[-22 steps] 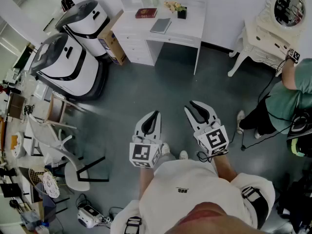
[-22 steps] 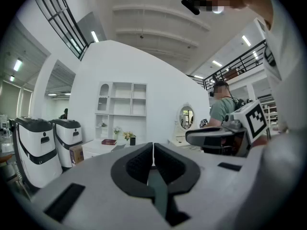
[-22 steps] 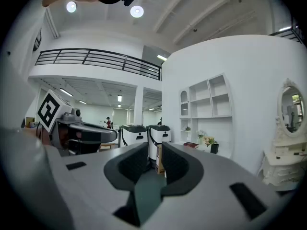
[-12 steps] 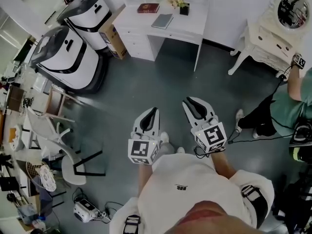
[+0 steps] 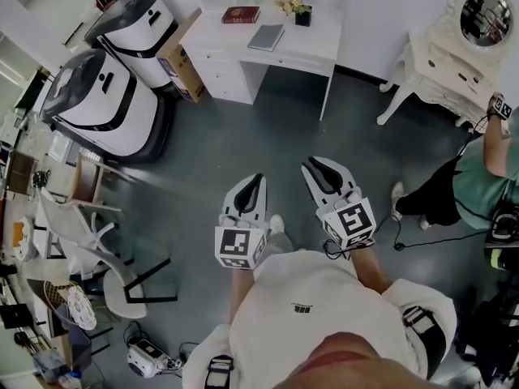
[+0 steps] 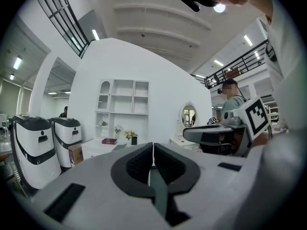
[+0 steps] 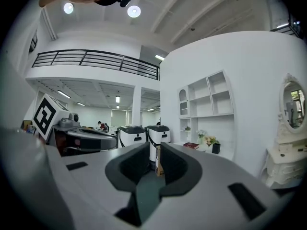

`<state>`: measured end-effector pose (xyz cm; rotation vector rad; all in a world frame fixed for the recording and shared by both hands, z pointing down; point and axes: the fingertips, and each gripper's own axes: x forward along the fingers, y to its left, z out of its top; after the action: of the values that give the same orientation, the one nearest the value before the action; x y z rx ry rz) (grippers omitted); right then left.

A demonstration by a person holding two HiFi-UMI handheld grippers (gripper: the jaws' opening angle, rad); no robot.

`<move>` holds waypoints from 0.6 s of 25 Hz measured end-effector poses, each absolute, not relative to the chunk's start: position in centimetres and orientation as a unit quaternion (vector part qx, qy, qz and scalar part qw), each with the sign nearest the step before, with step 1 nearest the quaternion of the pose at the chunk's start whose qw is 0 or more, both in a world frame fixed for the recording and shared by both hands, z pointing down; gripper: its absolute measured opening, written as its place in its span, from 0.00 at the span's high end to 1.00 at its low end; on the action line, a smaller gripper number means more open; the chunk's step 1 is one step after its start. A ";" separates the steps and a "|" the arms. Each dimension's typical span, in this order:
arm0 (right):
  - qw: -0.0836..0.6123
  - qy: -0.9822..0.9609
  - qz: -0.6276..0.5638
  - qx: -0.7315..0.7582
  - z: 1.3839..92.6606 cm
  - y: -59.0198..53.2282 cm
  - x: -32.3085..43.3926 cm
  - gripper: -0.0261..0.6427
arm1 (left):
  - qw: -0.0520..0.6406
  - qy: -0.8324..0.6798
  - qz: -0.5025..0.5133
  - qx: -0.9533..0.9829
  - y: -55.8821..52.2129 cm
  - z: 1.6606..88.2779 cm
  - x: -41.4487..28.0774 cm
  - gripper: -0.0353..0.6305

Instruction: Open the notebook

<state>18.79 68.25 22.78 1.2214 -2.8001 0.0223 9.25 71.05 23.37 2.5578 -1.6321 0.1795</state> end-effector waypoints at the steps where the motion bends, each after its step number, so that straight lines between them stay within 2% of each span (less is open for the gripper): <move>1: 0.045 -0.915 0.009 0.401 22.9 67.5 18.4 0.89 | 0.051 -0.535 0.059 0.841 70.2 23.4 8.9 0.95; 15: 0.060 -0.905 0.018 0.420 23.2 57.7 12.5 0.89 | 0.058 -0.517 0.063 0.851 59.8 23.6 2.6 0.95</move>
<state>12.48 57.69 23.17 1.2725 -2.7403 0.0559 2.62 59.82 23.59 2.5812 -1.5686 0.1908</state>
